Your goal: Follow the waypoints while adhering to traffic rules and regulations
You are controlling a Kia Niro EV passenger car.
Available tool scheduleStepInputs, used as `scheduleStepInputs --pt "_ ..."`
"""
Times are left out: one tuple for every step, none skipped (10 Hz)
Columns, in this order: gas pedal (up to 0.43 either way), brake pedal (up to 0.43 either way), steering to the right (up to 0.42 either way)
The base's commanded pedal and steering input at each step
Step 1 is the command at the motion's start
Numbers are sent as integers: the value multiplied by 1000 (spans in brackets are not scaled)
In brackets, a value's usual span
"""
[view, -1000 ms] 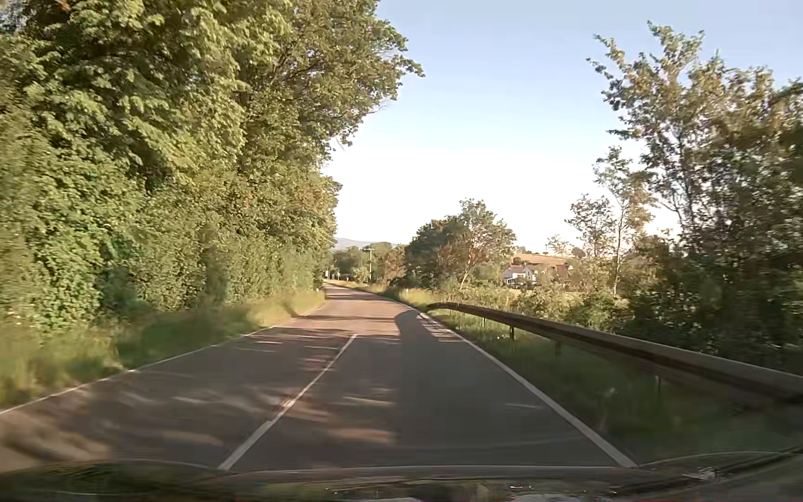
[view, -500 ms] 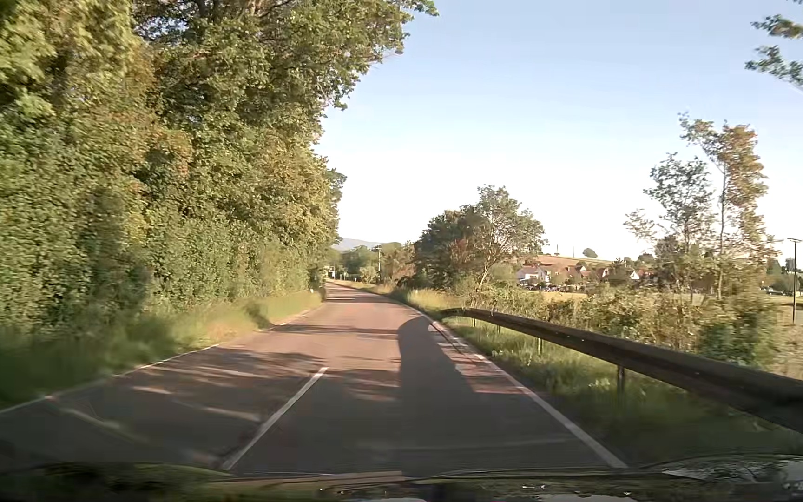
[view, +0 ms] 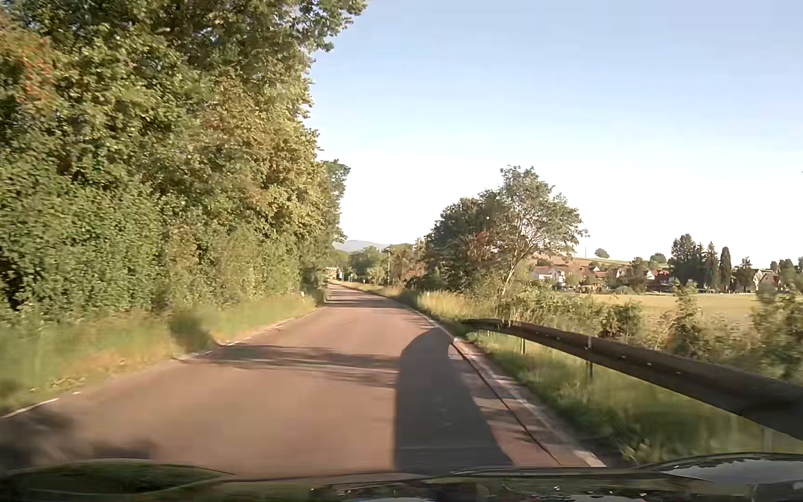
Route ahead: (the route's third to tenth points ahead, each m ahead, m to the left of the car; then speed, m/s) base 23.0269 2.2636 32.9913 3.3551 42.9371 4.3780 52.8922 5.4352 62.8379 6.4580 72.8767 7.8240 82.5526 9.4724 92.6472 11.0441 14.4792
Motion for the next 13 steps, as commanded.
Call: scheduleStepInputs --pt "118 0 -13" --pt "118 0 -13" --pt "98 0 -13" --pt "98 0 -12" --pt "98 0 -12" --pt "98 0 -12" --pt "98 0 -13" --pt "98 0 -14" --pt "98 0 -16" --pt "98 0 -17" --pt "98 0 -16" --pt "87 0 -16" --pt "87 0 -16"
